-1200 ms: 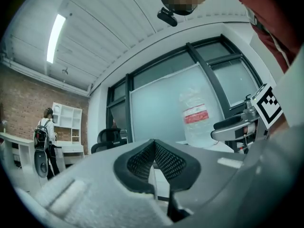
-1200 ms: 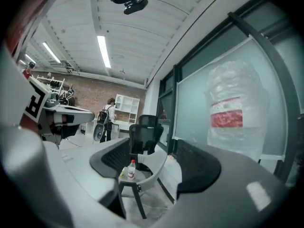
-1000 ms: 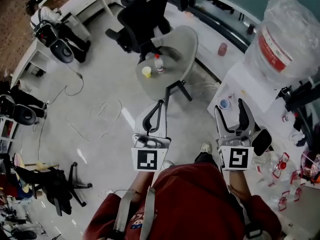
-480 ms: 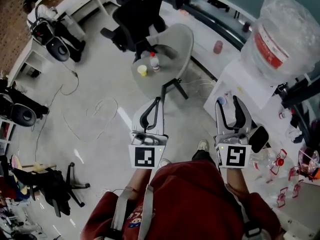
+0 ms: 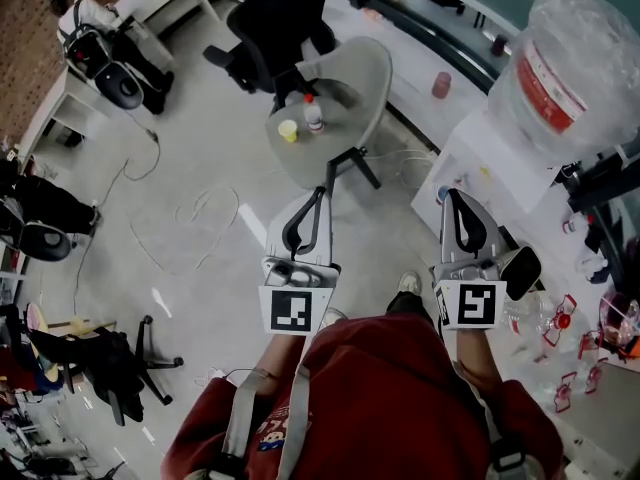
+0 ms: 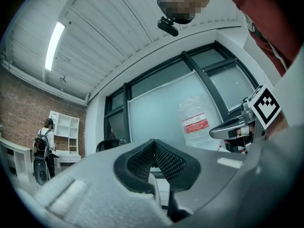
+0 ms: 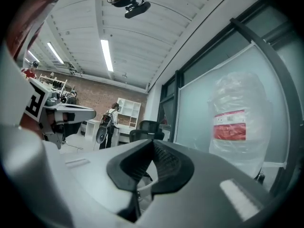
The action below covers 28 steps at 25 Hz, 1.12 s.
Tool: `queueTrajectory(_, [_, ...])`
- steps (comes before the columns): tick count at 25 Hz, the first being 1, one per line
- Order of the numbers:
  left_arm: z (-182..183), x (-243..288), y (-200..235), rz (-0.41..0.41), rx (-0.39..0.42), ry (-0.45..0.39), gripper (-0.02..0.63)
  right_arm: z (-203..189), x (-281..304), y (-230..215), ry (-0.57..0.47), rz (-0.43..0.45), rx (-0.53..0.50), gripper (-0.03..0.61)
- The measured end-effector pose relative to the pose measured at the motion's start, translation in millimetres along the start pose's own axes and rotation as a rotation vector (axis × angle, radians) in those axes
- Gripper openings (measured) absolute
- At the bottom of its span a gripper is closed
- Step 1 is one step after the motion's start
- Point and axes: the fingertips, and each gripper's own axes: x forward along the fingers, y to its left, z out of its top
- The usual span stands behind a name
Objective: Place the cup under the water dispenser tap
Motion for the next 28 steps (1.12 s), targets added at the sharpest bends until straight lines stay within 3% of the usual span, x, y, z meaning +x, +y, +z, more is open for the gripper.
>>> queueTrajectory(28, [-10.5,-0.2,0.2,0.008,-0.008,0.023,-0.003,-16.7,1.6,3.2,0.054,0.018,-0.018,0.002])
